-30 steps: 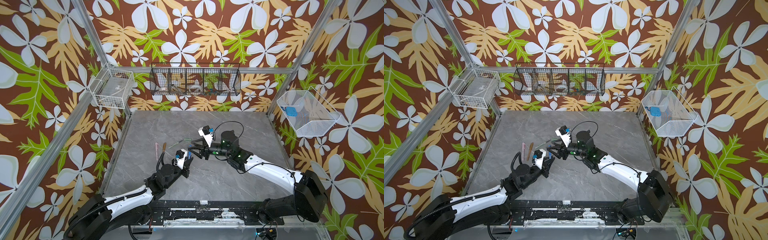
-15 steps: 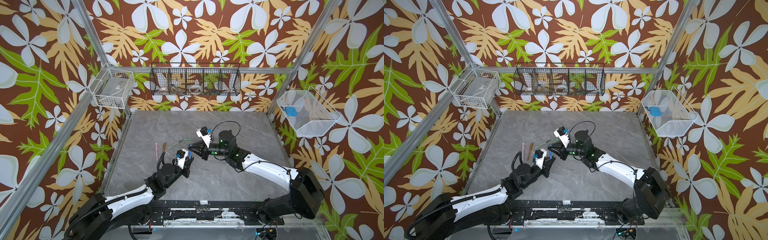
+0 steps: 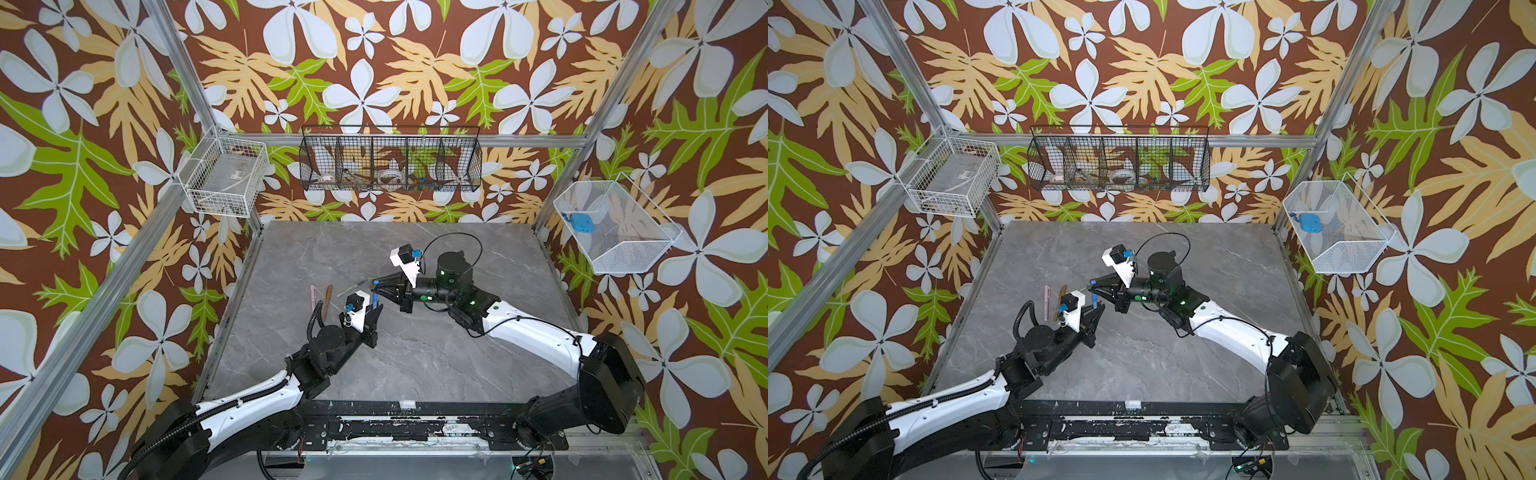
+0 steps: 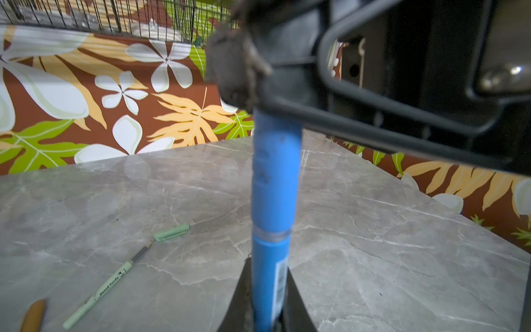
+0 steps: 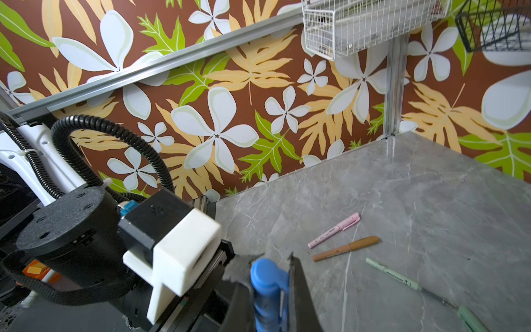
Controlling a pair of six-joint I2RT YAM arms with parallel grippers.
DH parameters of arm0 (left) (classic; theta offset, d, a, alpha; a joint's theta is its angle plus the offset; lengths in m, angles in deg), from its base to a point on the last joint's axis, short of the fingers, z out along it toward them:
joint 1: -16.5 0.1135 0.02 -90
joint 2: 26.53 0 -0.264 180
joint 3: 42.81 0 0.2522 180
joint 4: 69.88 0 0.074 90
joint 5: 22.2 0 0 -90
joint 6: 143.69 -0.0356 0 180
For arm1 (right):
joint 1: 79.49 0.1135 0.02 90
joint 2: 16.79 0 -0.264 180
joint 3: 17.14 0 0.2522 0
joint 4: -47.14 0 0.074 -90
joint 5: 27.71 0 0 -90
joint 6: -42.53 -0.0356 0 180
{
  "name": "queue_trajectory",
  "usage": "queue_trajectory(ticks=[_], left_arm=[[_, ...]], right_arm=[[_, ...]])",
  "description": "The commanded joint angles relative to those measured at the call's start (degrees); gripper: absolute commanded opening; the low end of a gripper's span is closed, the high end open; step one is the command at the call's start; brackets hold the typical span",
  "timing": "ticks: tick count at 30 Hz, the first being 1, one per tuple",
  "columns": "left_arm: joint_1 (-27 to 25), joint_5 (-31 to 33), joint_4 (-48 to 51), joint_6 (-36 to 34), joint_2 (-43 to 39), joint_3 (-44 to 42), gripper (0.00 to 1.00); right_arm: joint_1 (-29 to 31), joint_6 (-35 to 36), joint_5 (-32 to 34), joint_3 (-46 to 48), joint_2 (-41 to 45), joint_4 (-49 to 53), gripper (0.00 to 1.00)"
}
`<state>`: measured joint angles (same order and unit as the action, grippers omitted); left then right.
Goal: Insert the pens into the pen caps
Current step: 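Push the blue cap down onto the pen with the right gripper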
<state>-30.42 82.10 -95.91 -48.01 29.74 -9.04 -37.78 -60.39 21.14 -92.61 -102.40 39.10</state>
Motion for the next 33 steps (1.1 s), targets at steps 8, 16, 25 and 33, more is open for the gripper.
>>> queue_trajectory(ticks=[8,16,25,33], left_arm=[[2.9,-0.2,-29.6,-7.1,4.3,5.5,0.0],[5.6,-6.0,-34.3,-4.8,4.1,7.1,0.0],[6.3,-11.7,-31.0,-0.6,4.0,7.3,0.0],[7.6,-16.9,-23.2,-1.8,4.0,8.5,0.0]], right_arm=[[0.2,2.4,-2.8,1.1,0.3,14.2,0.0],[0.2,2.1,-1.0,3.0,0.0,14.1,0.0],[0.2,2.9,0.3,3.0,-0.8,15.0,0.0],[-2.1,-1.6,1.7,6.1,3.7,7.3,0.0]])
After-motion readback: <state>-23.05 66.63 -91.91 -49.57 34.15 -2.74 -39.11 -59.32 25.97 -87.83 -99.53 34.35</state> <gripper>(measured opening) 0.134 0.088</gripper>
